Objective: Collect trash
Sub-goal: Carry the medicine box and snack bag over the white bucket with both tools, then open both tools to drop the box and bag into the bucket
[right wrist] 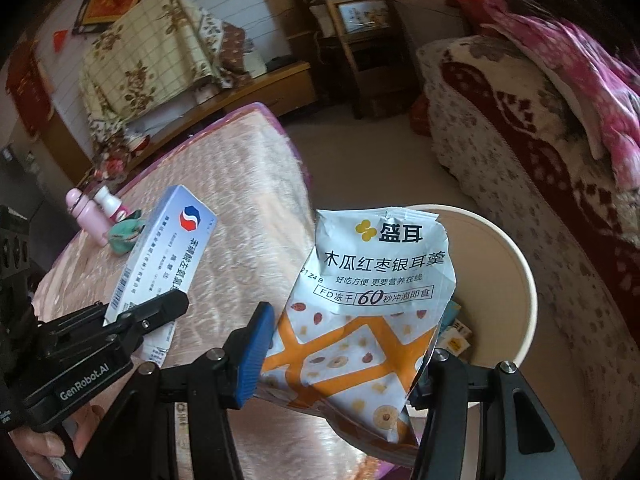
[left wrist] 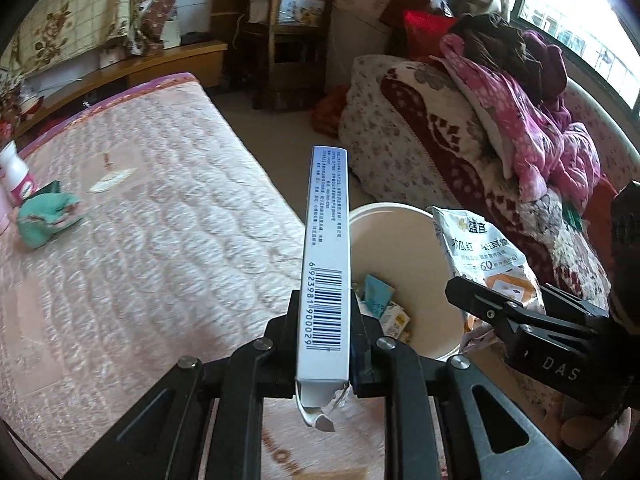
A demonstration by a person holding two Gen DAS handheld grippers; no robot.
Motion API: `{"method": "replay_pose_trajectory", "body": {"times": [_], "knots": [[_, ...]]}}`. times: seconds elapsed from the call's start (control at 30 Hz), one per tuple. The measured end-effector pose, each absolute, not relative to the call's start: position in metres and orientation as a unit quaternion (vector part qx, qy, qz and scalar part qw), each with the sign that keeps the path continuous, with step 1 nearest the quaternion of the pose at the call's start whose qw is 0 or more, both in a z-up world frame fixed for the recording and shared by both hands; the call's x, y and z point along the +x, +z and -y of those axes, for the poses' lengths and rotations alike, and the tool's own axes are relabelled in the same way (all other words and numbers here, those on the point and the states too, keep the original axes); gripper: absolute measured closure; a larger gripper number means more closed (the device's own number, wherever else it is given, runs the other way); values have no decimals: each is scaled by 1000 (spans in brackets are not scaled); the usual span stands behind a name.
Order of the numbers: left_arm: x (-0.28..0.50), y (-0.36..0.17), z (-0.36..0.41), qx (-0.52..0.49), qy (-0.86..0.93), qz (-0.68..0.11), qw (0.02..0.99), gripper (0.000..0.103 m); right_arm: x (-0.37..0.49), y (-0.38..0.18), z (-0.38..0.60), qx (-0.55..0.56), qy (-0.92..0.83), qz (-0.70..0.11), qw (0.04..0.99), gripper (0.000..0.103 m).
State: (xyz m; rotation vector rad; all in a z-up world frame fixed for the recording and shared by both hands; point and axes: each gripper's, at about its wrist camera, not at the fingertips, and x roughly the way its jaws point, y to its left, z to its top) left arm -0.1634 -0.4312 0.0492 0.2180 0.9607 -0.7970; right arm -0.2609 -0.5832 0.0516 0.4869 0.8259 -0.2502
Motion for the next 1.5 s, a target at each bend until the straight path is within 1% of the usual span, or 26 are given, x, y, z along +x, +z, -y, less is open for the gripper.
{"method": "replay_pose_trajectory", "body": {"times": [0.57,1.23,1.5], "knots": [[-169,29,486,117,-395,-464,784,84,-279,30,627,264,-160,-398,864,45],[-159,-4,505,131,-392,-484,771,84,-280,10,649,285,-175,-408,850,45],[-153,-16,510,120,-401,-494,762,84,-275,1,656,288,-180,-418,843,44]]}}
